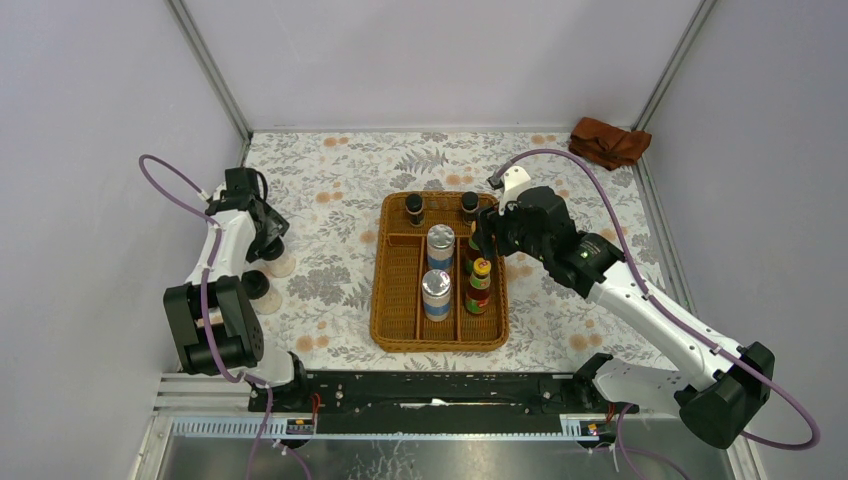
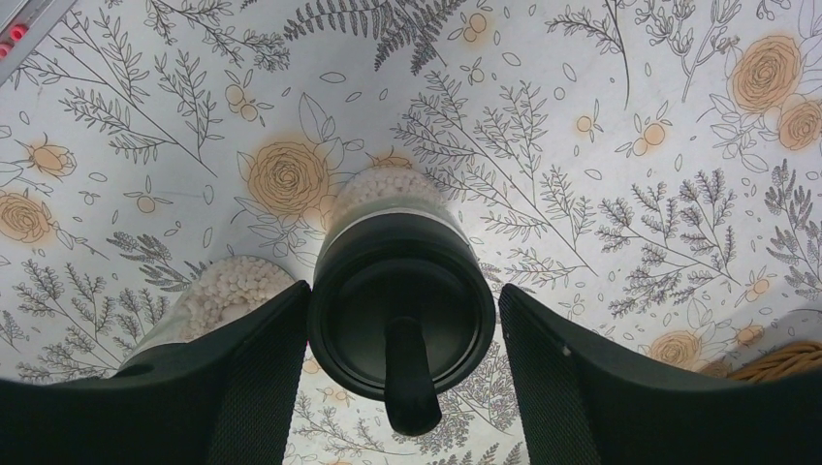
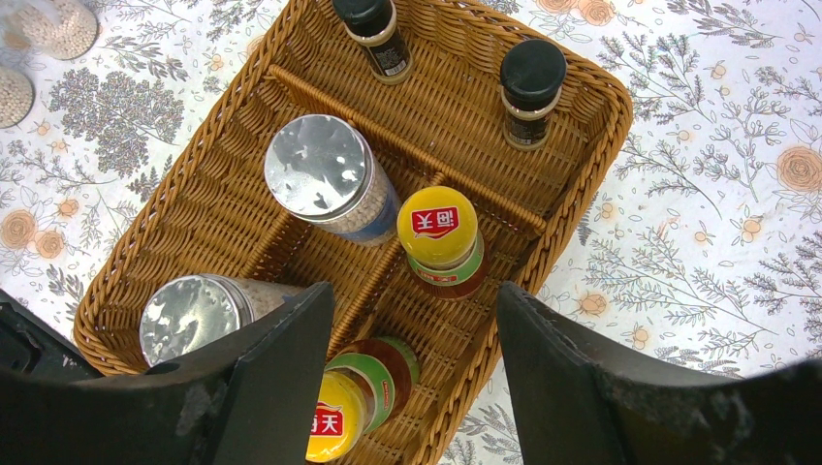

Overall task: Organize the condiment bottles
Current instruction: Pick up the bottle from the center of the board, then place the bottle in the storage box.

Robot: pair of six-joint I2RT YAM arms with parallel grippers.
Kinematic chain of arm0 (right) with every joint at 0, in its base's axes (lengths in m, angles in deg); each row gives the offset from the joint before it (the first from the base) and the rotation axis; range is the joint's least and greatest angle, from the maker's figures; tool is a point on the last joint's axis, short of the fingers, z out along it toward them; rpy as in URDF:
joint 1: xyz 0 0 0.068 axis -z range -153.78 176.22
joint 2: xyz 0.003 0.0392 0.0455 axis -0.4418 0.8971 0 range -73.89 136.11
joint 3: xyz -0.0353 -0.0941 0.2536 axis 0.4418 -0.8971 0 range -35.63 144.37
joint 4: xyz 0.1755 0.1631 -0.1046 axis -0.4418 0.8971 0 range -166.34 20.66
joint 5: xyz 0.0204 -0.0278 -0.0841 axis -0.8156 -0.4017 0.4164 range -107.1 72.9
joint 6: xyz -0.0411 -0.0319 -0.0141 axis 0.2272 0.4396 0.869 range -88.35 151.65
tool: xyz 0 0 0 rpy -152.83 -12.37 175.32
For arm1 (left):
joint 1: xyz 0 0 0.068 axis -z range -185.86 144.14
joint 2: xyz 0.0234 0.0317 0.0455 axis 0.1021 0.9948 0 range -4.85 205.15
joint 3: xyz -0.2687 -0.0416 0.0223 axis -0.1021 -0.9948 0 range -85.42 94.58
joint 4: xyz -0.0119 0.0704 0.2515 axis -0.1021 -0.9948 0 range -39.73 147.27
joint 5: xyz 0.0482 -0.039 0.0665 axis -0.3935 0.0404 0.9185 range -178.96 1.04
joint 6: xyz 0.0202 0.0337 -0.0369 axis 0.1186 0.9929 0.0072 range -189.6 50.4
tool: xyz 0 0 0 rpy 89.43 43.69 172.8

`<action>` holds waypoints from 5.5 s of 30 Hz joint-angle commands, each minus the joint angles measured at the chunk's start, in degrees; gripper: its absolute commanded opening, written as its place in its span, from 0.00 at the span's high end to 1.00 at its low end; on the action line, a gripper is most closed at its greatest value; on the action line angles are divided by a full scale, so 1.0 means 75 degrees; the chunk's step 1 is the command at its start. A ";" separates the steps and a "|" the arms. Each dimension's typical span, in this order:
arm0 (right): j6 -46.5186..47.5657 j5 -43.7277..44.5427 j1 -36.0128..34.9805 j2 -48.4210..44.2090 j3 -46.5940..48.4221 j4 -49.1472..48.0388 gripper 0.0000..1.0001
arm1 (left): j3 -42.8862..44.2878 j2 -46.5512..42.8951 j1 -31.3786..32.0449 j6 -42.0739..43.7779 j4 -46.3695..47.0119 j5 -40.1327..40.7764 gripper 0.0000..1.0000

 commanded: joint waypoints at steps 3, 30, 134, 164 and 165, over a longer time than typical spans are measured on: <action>0.0070 0.0022 0.0068 -0.0035 -0.0026 -0.0289 0.31 | 0.0147 -0.0057 -0.0097 0.0100 0.0300 -0.0043 0.33; 0.0021 0.0049 0.0066 -0.0200 -0.0084 -0.0251 0.33 | 0.0001 -0.0456 -0.0150 0.0193 0.0178 -0.0341 1.00; -0.0199 0.2679 0.0104 0.0146 0.1226 0.0106 0.36 | 0.1551 -0.0141 0.6588 0.1413 -0.0048 -0.0517 1.00; -0.0164 0.2741 0.0115 -0.0021 0.1303 0.0180 0.36 | 0.0078 0.0193 0.6613 0.2640 0.2561 -0.1087 1.00; -0.0158 0.2743 0.0115 -0.0023 0.1289 0.0165 0.36 | 0.0094 0.0218 0.6613 0.2664 0.2564 -0.1091 1.00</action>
